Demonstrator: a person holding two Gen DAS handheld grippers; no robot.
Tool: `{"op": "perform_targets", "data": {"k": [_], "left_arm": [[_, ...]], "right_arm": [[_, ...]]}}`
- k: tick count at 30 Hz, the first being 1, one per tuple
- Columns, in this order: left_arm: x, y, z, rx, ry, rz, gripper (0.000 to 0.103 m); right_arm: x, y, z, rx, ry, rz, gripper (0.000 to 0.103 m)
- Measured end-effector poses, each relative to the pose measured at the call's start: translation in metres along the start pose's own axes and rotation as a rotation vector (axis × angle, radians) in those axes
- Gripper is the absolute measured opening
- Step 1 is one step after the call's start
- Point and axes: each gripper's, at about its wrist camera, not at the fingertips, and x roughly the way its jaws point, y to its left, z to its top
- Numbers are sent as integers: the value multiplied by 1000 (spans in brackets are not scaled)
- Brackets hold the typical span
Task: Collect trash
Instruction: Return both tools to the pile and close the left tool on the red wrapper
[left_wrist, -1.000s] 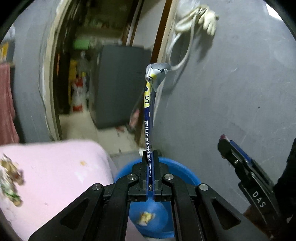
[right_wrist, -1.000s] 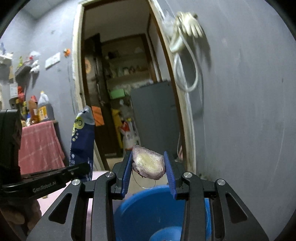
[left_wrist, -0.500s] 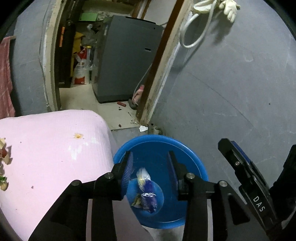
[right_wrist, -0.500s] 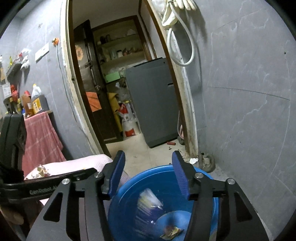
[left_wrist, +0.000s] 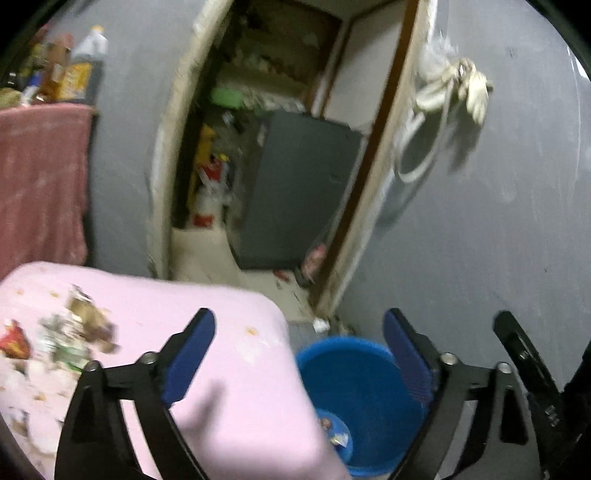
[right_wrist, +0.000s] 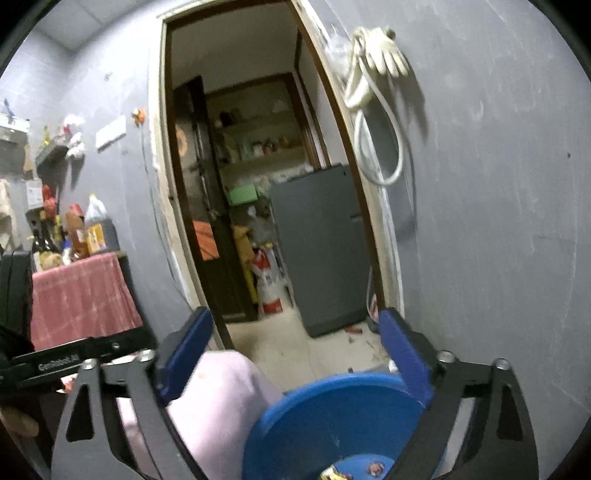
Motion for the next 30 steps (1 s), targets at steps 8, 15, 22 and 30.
{"op": "perform_targets", "data": {"k": [8,15,22,30], "left_arm": [[-68,39,16,6,-176,102,101],[-119,69,19,26,-264,169,101],[-160,110,14,45,-322,266,101],[-187,160,-4,52,-342,360,101]], "right_arm": [[-17,51,20,-60,-93,89,103],[-22,104,25,-105,-143,164,103],[-26,155,17,-131,-180,238,103],[-14,201,-3,-179,-153,283,103]]}}
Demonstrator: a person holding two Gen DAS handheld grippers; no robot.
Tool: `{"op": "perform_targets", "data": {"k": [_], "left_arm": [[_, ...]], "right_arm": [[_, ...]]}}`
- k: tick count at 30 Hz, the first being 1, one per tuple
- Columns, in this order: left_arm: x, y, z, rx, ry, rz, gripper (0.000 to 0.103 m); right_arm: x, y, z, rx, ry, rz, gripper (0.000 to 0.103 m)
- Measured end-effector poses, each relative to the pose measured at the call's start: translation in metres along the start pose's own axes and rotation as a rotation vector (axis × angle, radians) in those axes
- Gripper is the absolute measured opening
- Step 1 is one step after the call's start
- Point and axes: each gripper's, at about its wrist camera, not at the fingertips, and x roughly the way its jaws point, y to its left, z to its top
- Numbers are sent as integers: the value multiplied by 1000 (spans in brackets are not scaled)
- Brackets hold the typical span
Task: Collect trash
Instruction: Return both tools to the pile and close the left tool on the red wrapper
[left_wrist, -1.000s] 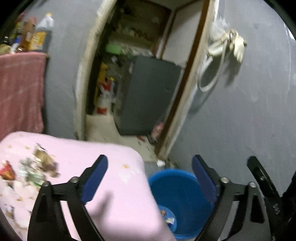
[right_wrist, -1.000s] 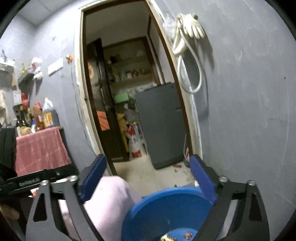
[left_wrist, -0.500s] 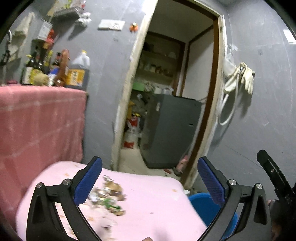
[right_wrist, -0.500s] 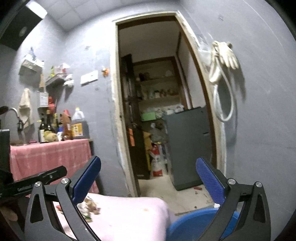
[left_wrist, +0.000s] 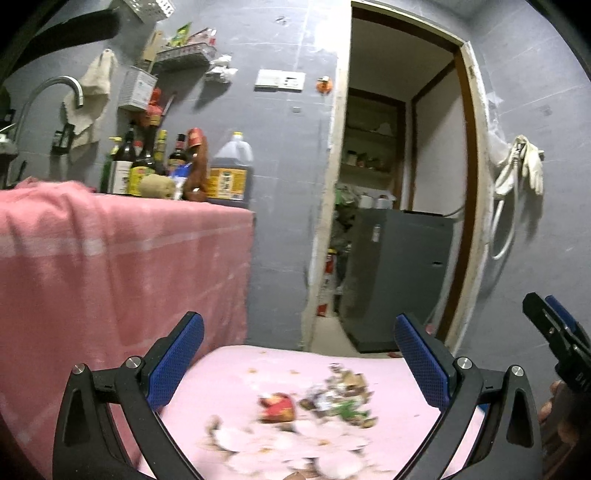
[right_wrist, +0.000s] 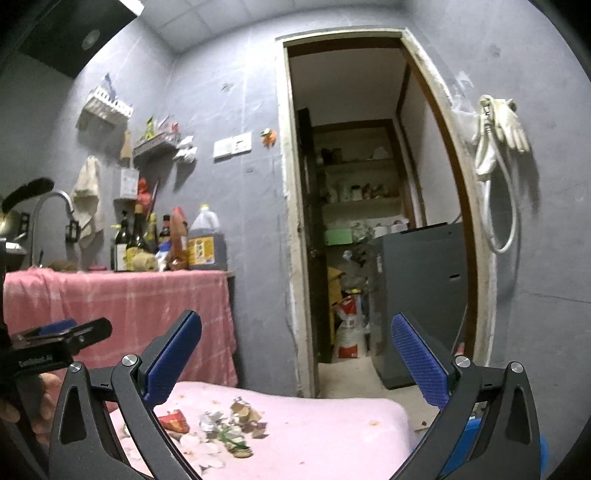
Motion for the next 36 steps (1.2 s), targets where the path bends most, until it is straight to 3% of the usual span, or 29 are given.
{"op": "perform_targets", "data": {"k": [5,11,19,26,29,32,36], "left_arm": [[5,25,-15,-11,25,32,101],[24,42,-35,3,118,20,101],[56,48,-60,-7,293,-12,101],[76,45,-73,-11,405,-40,99],[89,42,-77,-16,471,-69,90],[101,41,-81,-29,532,-100,75],[116,37,-84,-43,587,-125,64]], "right_arm": [[16,10,-15,4,52,37,103],[41,12,-40,25,206,97,103],[79,17,-77,-3,484,95,103],[95,27,-101,-30,627,135,97],[103,32,-109,-52,682,148,93],[112,35,-119,-63,748,162,79],[121,37,-127,-65,811,184,76]]}}
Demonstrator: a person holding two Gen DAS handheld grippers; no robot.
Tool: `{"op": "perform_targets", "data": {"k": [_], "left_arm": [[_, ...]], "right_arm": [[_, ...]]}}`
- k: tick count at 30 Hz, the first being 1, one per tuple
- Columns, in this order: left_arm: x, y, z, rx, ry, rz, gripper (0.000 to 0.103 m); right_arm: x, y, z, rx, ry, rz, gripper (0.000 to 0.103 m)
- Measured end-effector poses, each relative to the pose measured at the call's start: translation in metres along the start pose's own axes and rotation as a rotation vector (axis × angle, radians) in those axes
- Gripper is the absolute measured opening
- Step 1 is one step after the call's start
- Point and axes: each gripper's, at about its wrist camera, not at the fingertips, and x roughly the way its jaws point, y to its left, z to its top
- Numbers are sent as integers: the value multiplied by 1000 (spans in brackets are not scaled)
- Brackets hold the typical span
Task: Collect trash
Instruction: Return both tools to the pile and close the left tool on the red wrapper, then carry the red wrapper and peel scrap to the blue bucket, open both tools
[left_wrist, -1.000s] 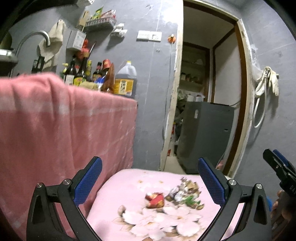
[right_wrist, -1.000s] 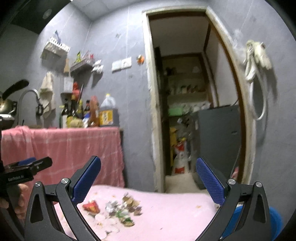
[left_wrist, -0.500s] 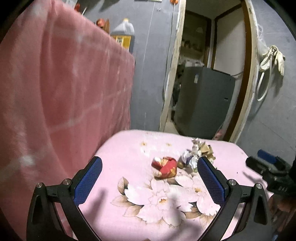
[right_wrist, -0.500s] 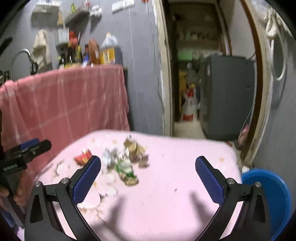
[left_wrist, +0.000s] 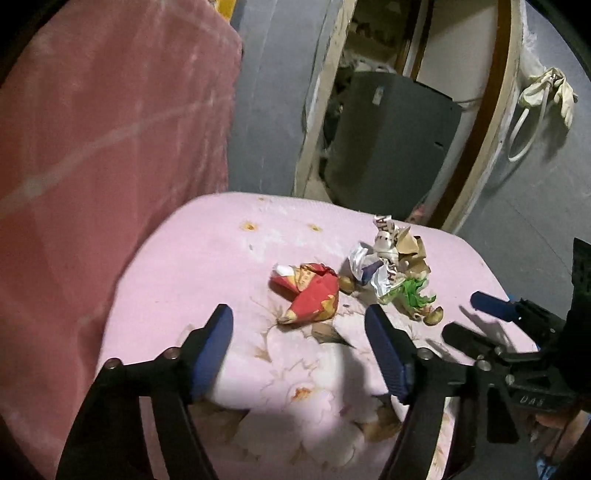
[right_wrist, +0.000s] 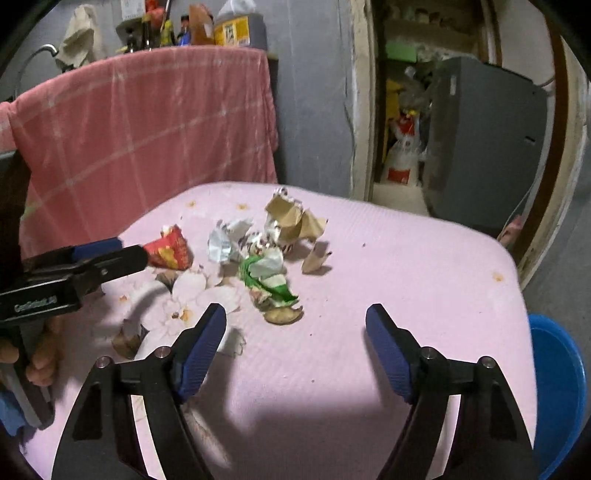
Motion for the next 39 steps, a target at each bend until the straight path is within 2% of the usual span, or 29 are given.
{"op": "perform_targets", "data": {"k": [4,5,7,9,11,13,14,15,19,24,31,35,39], "left_arm": [[11,-2,5,-14,39,-14,54],[12,-3,5,-13,42,-14,47],[14,-5,6,-7,50,-26,39],[16,-6,5,-4,62,-27,31],[18,-4,6,-8,68,-36,26],[20,-4,7,-13,69,-41,25],[21,-4,7,-13,68,-44,22],[21,-4,7,-13,70,-52,12],[23,-6,7,0,72,-52,11],[19,-6,4,2,59,-62,9],[-2,-20,-5,46,-31,-67,8],[-10,-25,-8,46,-56,-64,8],[-21,-35,-13,82,-104,-55,8]], "right_arm": [[11,5,3,-28,58,7,73],[16,7,4,-40,82,6,71],[22,9,5,-47,112,2,61],[26,6,7,-36,120,10,58],[26,2,8,-18,121,25,48],[26,1,7,-11,117,44,39],[26,2,7,-13,117,49,38],[26,2,7,-15,119,52,36],[25,7,7,-42,116,59,22],[23,6,5,-34,108,69,20],[13,6,-1,-24,66,66,20],[9,7,-3,-33,51,67,20],[-13,5,-7,-23,-52,63,20]]}}
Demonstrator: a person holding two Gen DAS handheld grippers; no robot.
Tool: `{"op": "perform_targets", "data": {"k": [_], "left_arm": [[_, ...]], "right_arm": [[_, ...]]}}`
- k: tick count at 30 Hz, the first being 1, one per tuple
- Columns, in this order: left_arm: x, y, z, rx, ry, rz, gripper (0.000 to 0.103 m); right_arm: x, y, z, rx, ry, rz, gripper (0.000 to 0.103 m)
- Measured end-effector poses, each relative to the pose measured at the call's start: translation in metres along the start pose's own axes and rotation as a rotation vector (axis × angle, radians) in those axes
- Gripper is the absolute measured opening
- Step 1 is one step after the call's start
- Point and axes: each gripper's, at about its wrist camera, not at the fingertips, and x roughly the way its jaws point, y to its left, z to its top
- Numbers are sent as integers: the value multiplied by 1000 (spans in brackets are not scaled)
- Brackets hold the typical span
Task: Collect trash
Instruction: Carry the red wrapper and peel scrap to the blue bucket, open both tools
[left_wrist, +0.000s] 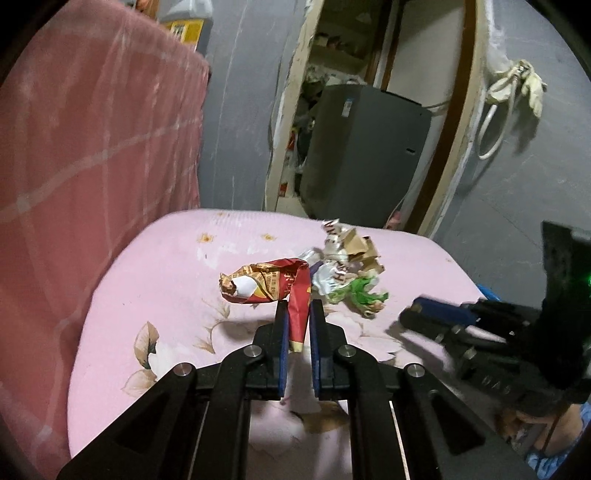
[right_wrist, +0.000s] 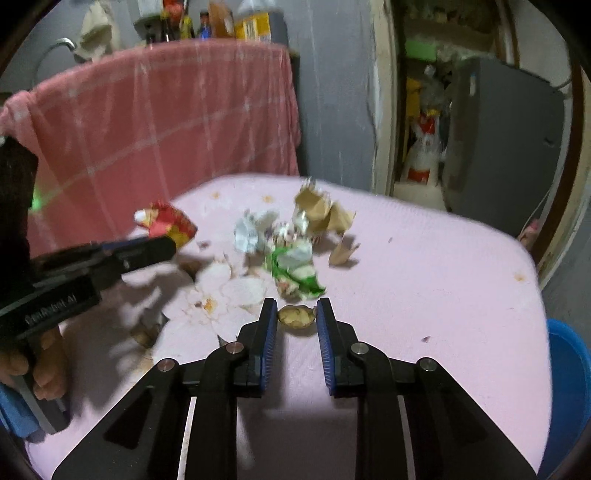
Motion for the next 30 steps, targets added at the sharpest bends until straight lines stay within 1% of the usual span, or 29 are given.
{"op": "perform_targets", "data": {"k": [2,3,7,11,16,19,22,25,30], "left_arm": [[-7,-7,-1,13,-35,0,8],[-10,-9,-1,19,-50,-1,8],[-21,-27,3,35,-126,-12,8],[-32,-46,13,39,-211,-33,8],[-46,-72,27,40,-315,-89,8],[-53,-92,36,64,-366,-115,8],[-58,-111,43,89,-393,-147,8],[-60,-134,50,106,-412,-177,8],[-53,-165,61,120,-421,-240,8]], "right_arm": [[-18,-2,0,8,-88,-6,20],[-24,-2,-1,9,-116,-10,20],[-64,1,-4,-23,-279,-90,20],[-101,-2,0,-49,-409,-160,20],[-141,-13,8,-28,-546,-209,20],[-158,-18,9,-19,-597,-251,20],[-175,-30,6,1,-639,-288,20],[-190,-43,0,19,-670,-327,20],[-212,-68,-10,50,-707,-419,20]]}}
